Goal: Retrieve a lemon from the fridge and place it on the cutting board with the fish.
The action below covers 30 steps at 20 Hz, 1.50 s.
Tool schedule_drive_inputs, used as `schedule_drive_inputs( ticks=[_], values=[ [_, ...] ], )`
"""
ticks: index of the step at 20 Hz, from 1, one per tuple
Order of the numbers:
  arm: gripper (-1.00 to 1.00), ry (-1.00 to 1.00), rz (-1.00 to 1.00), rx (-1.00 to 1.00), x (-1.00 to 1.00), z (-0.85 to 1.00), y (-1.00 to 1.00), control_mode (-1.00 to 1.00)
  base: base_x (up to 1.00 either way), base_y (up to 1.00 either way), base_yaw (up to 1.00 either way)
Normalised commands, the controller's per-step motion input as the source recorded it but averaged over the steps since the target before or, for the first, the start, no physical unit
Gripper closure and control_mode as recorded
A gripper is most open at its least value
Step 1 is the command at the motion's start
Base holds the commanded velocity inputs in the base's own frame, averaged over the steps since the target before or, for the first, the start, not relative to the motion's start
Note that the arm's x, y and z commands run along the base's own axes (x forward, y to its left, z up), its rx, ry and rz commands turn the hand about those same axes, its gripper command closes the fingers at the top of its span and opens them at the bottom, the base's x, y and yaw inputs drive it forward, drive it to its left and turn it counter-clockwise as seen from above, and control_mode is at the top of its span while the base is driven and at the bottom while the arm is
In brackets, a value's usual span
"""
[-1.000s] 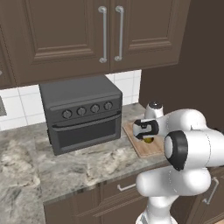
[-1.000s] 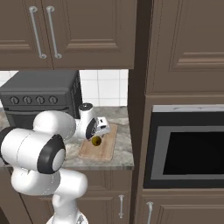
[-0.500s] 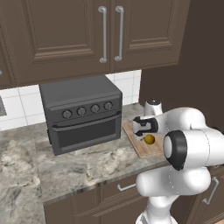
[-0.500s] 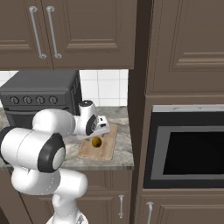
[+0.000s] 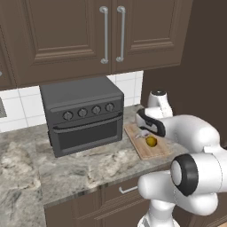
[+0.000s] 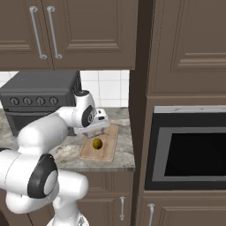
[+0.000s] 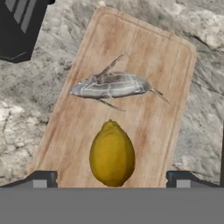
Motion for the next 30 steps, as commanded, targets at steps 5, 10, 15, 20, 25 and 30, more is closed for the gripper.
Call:
schedule_drive_inputs(
  ticks=[5, 10, 15, 20, 25, 30],
  values=[
    [-1.0, 0.11, -0.2, 0.01, -0.21, 0.4, 0.0, -1.0, 0.0, 0.0, 0.0],
    [-1.0, 0.18, -0.36, 0.1, -0.33, 0.19, 0.0, -1.0, 0.0, 0.0, 0.0],
    [-1.0, -0.06, -0.41, 0.05, -0.36, 0.29, 0.19, -1.0, 0.0, 0.0, 0.0],
    [-1.0, -0.18, -0.36, 0.0, -0.48, 0.02, 0.51, -1.0, 0.0, 0.0, 0.0],
    [-1.0, -0.1, -0.31, 0.0, -0.42, 0.0, 0.29, -1.0, 0.0, 0.0, 0.0],
    [-1.0, 0.0, -0.16, 0.0, -0.16, 0.27, 0.02, -1.0, 0.0, 0.0, 0.0]
  ],
)
